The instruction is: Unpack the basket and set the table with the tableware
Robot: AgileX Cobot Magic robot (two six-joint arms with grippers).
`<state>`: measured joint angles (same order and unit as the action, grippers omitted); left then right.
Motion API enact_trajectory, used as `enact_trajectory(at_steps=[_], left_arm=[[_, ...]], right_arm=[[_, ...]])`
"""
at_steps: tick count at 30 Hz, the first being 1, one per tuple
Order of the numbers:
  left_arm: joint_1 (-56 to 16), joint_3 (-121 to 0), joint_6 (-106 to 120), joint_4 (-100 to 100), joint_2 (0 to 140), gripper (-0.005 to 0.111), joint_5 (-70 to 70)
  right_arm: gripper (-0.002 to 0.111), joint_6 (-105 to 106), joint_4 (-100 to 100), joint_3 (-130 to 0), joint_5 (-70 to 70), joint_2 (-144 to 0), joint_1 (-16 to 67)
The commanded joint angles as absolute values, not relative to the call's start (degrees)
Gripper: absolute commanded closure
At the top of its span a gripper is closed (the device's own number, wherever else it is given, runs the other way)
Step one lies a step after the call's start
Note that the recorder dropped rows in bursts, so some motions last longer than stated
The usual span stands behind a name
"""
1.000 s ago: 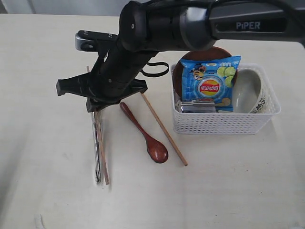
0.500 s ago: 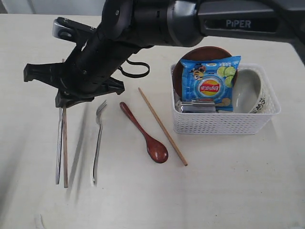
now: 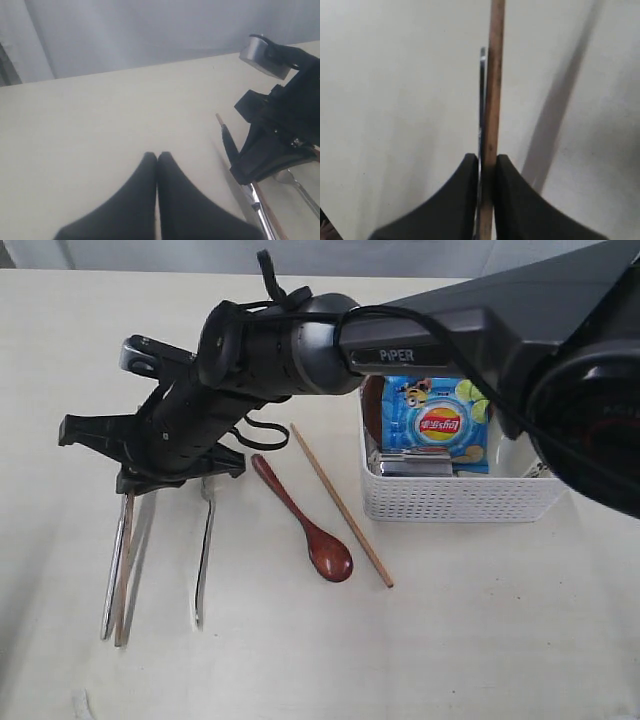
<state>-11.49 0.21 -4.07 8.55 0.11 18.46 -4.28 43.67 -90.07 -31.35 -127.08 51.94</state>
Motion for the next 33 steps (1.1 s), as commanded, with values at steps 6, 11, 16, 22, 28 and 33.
enact_trajectory(at_steps=[6,11,16,22,28,33], left_arm=[[-11.37,0.0,-3.9,8.73,0.0,0.107,18.4],[-11.37,0.0,-3.9,8.23,0.0,0.107,18.4],[-11.37,0.0,-3.9,8.23,0.0,0.107,18.4],[-11.37,0.0,-3.9,8.23,0.0,0.107,18.4],[-11.37,0.0,-3.9,8.23,0.0,0.107,18.4],[-11.37,0.0,-3.9,8.23,0.0,0.107,18.4]], right_arm=[[0.108,-4.8,40.76,-90.6,-30.1,-127.16,50.41],[0.092,-5.27,40.63,-90.6,-31.32,-128.24,50.13],[0.069,-5.27,40.5,-90.68,-31.54,-128.37,50.13],[0.072,-5.15,33.68,-94.48,-37.06,-128.04,50.13],[0.072,-13.6,17.95,-104.55,-50.64,-128.04,51.11],[0.072,-22.55,1.32,-109.68,-61.7,-128.04,54.85]])
